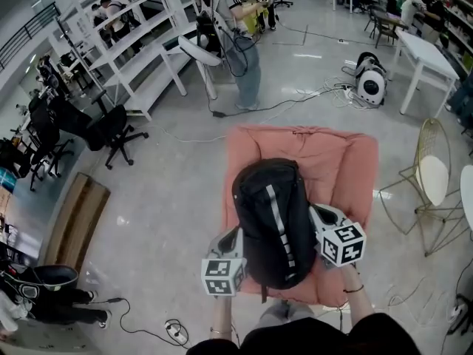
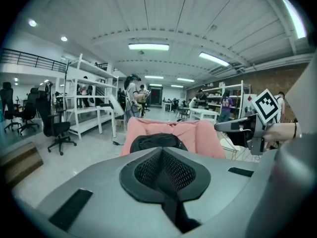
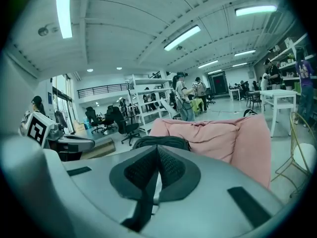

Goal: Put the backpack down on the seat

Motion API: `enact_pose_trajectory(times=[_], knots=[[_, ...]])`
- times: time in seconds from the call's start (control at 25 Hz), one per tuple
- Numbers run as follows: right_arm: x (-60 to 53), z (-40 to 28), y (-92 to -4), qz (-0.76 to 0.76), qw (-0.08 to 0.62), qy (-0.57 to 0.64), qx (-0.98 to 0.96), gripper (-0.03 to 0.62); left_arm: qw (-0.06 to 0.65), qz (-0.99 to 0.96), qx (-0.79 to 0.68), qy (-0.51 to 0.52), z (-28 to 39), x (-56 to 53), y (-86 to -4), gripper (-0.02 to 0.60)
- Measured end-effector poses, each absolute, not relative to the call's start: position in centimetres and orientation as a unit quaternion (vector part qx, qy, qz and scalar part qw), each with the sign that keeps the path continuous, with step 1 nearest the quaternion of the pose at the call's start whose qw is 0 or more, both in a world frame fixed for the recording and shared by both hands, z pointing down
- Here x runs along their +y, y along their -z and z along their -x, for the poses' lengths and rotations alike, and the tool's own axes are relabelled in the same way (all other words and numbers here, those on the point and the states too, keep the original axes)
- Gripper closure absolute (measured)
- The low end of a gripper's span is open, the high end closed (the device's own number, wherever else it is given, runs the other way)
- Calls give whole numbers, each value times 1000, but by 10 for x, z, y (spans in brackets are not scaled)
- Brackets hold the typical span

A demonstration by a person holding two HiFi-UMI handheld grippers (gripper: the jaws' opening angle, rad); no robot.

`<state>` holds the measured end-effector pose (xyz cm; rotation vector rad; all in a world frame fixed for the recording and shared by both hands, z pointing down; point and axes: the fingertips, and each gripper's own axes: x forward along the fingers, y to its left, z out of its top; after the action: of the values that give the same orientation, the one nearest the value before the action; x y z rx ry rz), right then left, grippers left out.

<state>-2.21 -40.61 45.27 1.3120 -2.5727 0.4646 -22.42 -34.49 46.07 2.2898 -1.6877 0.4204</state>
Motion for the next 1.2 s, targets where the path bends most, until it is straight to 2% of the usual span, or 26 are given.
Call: enact_pose_trajectory(times=[0.68,1.2], knots=[[-333,-24,-354,-458,6,-79,-885,580,62,-803,-589,-64,224,-280,-368,568],[-323,-28,-345,-460,-27,-74,-884,582,37,-803,-593,-41,230,-273,-349,568]])
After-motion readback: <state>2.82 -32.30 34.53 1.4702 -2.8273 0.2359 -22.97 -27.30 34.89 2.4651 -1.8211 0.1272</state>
